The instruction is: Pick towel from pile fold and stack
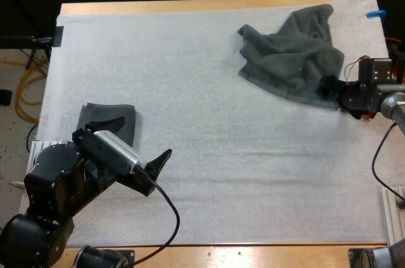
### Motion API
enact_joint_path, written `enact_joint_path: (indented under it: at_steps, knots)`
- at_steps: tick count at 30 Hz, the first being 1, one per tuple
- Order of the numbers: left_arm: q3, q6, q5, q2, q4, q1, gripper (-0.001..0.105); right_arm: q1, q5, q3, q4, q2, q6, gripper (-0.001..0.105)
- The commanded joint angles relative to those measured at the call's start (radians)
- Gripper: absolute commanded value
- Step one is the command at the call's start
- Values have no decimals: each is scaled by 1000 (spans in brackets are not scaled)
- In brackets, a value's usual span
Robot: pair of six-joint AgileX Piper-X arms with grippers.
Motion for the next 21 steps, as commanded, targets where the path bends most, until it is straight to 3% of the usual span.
enact_joint_path:
  at_steps: [1,3,8,12,21]
  knots:
    - [-8,2,14,-2,-12,-3,105,-2,-20,-5,-5,9,27,61]
    - [-8,2,14,-2,-12,-3,105,-2,-39,-5,-5,26,34,49]
    - [-8,2,14,-2,-12,-3,105,-2,-76,-5,5,60,78,37]
    - [-8,2,14,-2,-12,-3,105,-2,-71,-5,23,38,64,1]
    - [-8,2,14,-2,-12,-3,105,26,-52,-5,105,-191,-152,0]
